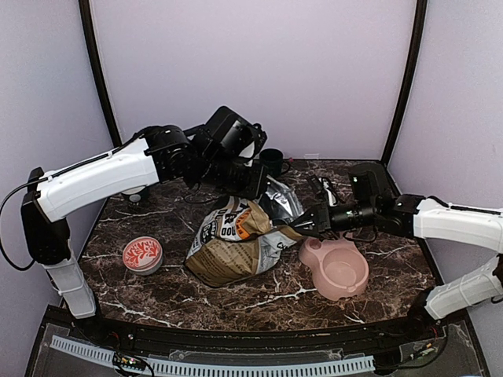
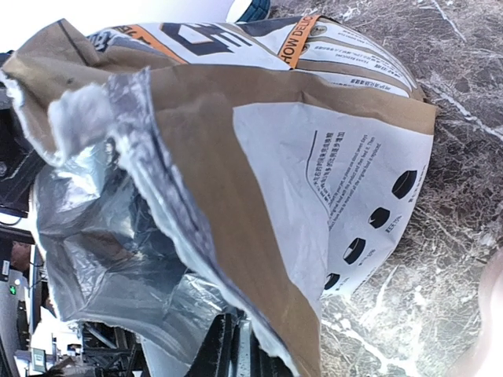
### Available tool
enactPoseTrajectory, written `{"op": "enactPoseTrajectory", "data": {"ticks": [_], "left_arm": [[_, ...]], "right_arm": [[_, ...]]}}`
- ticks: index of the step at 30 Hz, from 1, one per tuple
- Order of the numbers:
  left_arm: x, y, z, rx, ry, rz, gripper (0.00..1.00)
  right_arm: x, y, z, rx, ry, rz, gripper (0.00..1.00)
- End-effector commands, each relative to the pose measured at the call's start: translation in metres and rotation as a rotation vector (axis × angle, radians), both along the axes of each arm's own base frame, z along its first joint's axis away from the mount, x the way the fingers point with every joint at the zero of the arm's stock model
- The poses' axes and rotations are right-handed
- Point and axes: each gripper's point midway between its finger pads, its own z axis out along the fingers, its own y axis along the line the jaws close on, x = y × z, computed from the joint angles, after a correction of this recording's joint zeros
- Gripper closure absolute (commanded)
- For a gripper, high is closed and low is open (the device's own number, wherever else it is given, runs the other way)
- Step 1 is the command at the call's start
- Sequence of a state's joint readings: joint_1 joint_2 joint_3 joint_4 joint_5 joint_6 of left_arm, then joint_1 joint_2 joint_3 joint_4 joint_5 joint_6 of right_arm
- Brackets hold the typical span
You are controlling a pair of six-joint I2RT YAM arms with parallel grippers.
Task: Serve the pet food
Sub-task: Collect the pet food from the pet food bag.
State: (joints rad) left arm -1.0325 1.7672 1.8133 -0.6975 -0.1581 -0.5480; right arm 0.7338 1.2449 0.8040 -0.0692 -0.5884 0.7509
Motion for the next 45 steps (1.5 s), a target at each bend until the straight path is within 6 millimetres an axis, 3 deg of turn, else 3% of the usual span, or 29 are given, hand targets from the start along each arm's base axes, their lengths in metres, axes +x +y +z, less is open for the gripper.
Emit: {"op": "enactPoseTrajectory", "data": {"ticks": [1, 45], "left_arm": [[0.002, 0.009, 0.002, 0.025, 0.001, 0.028, 1.0], [0.014, 0.016, 0.02, 0.056, -0.07, 0.068, 1.0]], "right_arm": [[-0.01, 0.0, 0.02, 0.107, 0.025, 0.028, 1.0], [-0.011, -0.048, 0.07, 0.336, 0.024, -0.001, 1.0]]}}
